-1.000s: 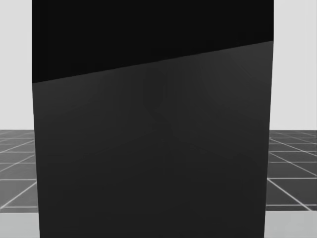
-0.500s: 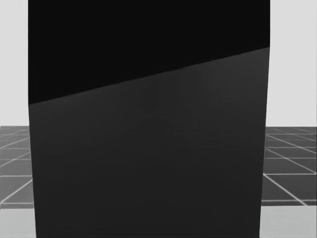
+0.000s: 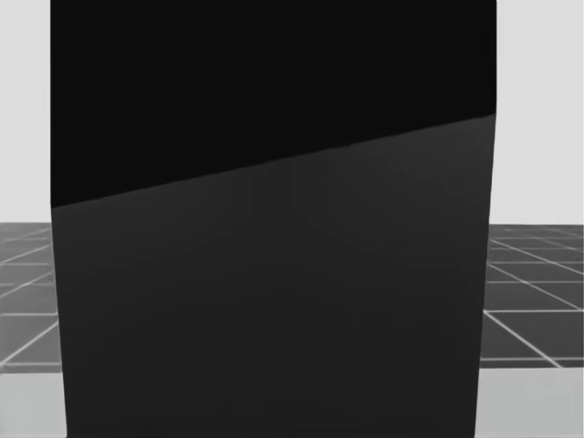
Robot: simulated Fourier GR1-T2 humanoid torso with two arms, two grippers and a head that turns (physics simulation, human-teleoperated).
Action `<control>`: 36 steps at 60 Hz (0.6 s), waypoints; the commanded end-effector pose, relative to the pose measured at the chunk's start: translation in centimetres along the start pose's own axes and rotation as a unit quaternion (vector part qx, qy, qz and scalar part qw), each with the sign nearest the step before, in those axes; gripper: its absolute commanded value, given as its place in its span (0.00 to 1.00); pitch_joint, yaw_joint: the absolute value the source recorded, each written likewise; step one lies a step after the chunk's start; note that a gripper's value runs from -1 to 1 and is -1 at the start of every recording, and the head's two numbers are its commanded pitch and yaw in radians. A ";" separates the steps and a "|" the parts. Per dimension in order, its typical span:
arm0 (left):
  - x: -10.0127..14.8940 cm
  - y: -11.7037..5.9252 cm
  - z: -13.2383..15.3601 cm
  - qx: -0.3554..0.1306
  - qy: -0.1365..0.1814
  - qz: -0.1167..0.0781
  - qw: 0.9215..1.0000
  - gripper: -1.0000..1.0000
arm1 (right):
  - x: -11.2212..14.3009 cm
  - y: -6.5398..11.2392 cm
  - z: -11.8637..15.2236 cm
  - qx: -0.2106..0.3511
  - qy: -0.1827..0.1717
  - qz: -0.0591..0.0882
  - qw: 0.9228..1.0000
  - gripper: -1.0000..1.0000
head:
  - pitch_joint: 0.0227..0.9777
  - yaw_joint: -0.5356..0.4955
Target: Reach around the screen and pick up the object behind it.
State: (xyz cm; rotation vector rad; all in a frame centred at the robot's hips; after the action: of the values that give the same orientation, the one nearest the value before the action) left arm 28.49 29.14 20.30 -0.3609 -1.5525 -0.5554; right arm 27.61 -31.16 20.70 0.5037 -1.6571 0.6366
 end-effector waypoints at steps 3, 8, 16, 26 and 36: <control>-0.1 -0.2 3.5 -0.064 0.024 -0.025 0.997 0.00 | 0.1 1.5 3.9 0.090 -0.008 0.015 0.996 0.00 | 0.12 0.50; -0.2 0.6 4.4 -0.067 0.030 -0.034 0.997 0.00 | -0.3 1.3 5.1 0.106 -0.004 0.023 0.994 0.00 | 0.12 0.50; -0.6 1.8 4.4 -0.092 0.033 -0.033 0.995 0.00 | -0.8 1.2 5.9 0.141 -0.010 0.022 0.990 0.00 | 0.12 0.50; -0.9 2.6 2.8 -0.116 0.037 -0.036 0.992 0.00 | -1.2 1.6 5.2 0.163 -0.015 0.024 0.986 0.00 | 0.12 0.50; -1.9 3.4 0.7 -0.120 0.048 -0.035 0.991 0.00 | -1.5 1.7 4.7 0.170 -0.014 0.022 0.985 0.00 | 0.12 0.53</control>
State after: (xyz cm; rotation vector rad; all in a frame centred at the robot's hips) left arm 28.31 32.91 19.58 -0.4426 -1.4319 -0.7878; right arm 23.47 -33.49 18.72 0.6876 -1.6087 0.9262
